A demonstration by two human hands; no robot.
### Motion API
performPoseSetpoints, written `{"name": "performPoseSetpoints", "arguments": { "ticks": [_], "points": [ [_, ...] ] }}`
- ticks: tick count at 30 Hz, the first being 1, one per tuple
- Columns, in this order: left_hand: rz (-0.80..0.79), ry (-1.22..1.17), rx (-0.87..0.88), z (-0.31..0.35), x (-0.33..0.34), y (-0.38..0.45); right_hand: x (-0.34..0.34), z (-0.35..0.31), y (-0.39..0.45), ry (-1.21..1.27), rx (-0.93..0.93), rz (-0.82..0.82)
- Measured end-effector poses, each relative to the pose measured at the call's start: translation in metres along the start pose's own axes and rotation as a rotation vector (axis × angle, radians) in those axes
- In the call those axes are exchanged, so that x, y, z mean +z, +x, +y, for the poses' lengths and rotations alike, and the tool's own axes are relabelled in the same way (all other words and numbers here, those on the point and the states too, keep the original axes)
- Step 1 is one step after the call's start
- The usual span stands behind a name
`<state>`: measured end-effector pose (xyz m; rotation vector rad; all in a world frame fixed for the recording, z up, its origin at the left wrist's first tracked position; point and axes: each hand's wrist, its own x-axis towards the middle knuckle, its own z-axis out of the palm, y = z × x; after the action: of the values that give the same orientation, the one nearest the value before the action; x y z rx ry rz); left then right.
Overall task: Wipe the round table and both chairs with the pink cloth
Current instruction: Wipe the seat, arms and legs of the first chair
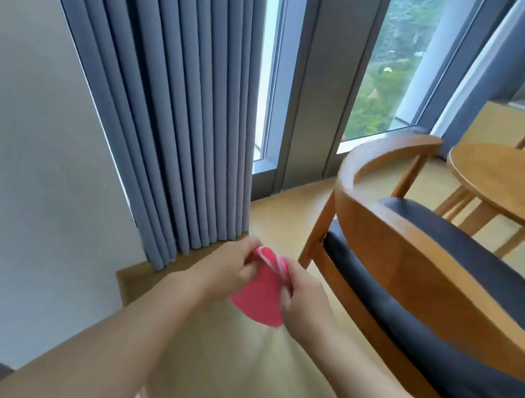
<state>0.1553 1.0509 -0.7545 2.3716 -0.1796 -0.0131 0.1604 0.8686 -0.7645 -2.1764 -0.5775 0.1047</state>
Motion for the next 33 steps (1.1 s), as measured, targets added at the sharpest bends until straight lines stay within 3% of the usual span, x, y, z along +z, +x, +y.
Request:
{"name": "performPoseSetpoints", "arguments": {
  "ticks": [4, 9, 16, 21, 28, 33],
  "points": [
    [0.016, -0.009, -0.096, 0.075, -0.097, -0.004, -0.066, -0.098, 0.025, 0.059, -0.017, -0.089],
    [0.034, -0.02, -0.109, 0.208, -0.222, -0.001, -0.192, -0.219, 0.057, -0.062, -0.077, -0.189],
    [0.045, -0.319, -0.093, 0.34, -0.339, 0.014, -0.341, -0.347, 0.126, -0.145, -0.191, -0.036],
    [0.069, -0.246, -0.066, 0.355, -0.36, 0.035, -0.379, -0.363, 0.149, -0.124, -0.134, 0.103],
    [0.08, -0.359, 0.024, 0.351, -0.369, 0.075, -0.397, -0.339, 0.167, -0.124, 0.01, 0.291],
    [-0.017, -0.189, 0.125, 0.36, -0.36, 0.126, -0.412, -0.299, 0.195, -0.282, 0.132, 0.241]
  ]
}}
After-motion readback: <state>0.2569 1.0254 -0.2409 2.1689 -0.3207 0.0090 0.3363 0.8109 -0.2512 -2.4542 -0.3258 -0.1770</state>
